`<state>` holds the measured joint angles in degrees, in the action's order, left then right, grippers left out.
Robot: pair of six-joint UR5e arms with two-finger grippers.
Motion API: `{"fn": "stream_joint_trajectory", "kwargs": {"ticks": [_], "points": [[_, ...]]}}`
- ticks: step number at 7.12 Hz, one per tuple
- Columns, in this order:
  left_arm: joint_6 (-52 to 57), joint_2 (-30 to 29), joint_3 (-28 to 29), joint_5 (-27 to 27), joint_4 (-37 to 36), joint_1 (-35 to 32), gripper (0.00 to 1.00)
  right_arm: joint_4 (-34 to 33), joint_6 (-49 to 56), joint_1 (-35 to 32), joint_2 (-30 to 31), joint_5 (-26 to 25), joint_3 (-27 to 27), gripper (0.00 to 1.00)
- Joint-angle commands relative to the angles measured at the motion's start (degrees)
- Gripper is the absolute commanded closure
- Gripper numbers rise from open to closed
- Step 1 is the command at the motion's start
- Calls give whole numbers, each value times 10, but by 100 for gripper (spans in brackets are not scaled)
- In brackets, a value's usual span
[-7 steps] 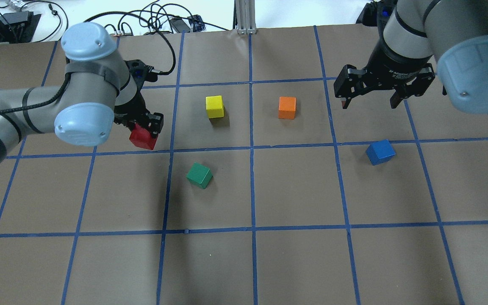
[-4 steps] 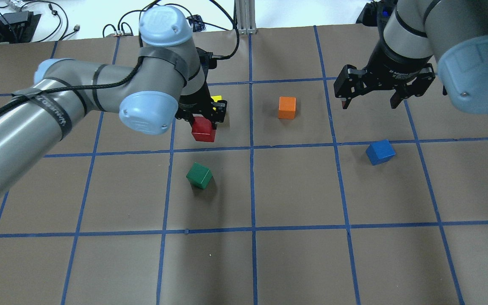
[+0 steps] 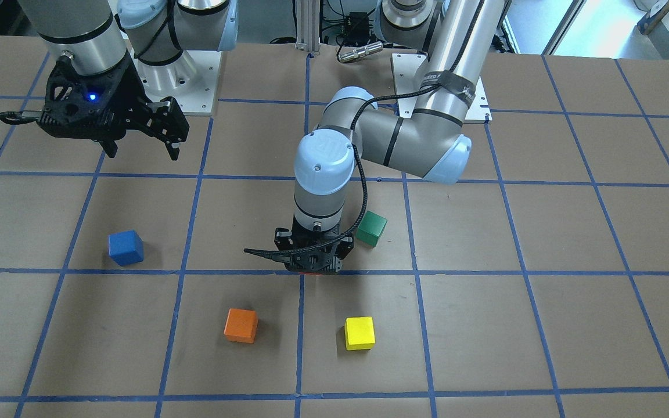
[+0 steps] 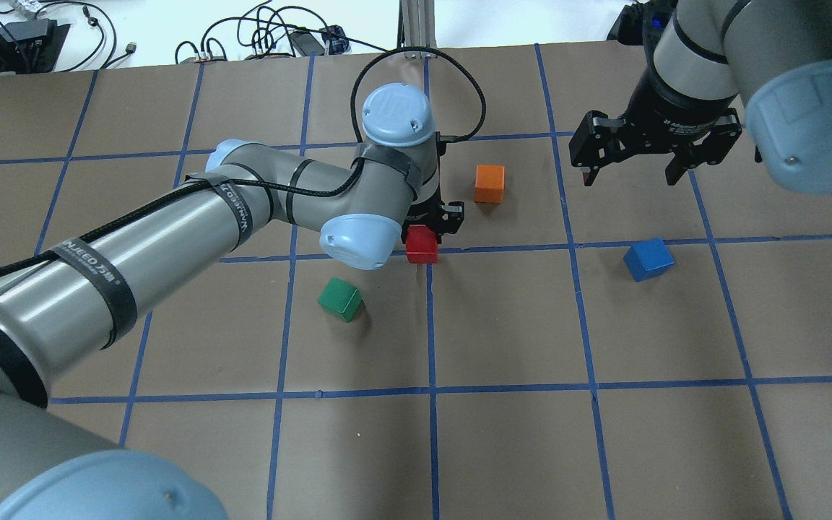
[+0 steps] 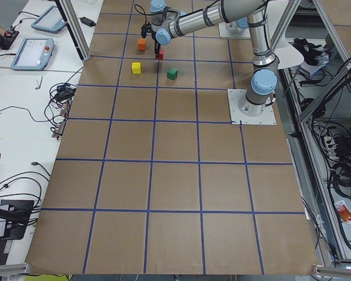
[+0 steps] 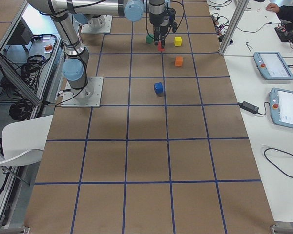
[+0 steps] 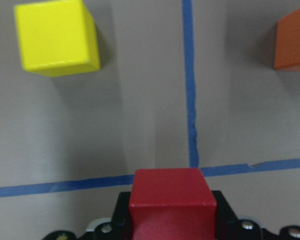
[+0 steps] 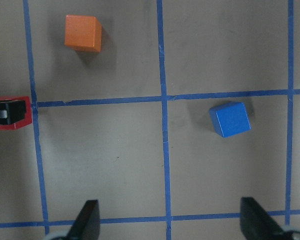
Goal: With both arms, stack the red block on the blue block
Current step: 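Carry the red cube with the left gripper toward the table centre and release, then raise the left gripper while the right gripper moves toward the red cube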
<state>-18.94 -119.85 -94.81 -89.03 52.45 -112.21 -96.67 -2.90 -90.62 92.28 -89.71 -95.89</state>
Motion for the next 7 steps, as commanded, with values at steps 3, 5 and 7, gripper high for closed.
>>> {"fn": "stream_joint_trajectory", "kwargs": {"ticks": [3,5,7], "points": [[31,11,-3,-1,-5,6,0,1,3,0,0,1,0,0],[107,67,3,-2,35,72,0,5,22,1,-3,0,-5,0],[213,150,2,0,133,139,0,-2,20,11,-4,1,-27,0]]}}
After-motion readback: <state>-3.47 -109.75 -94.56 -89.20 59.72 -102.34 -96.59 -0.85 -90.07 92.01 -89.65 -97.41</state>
